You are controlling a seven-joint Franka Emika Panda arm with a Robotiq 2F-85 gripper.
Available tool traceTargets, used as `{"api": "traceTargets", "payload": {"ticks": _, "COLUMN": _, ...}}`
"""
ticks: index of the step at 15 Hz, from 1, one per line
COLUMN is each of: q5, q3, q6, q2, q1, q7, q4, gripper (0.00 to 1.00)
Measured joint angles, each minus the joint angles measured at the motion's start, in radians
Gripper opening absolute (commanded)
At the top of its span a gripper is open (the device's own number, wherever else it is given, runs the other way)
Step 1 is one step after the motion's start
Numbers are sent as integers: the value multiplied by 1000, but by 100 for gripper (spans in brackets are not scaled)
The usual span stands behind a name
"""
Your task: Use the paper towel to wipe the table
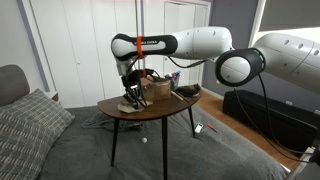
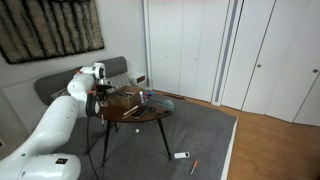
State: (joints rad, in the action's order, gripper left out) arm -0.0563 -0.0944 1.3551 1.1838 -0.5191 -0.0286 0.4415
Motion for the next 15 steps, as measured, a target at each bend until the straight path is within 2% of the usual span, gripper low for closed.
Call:
{"api": "traceTargets", "payload": {"ticks": 7, "q5": -28, "q3": 6, "q6": -103, "q2": -14, "q1": -61, "q7": -9, "q4": 0, "gripper": 0}}
{"api": "traceTargets", "payload": {"ticks": 15, "q5": -17, "q3": 6, "q6": -146, "q2": -10, "q1": 6, "q7": -9, "q4": 16, "gripper": 0}}
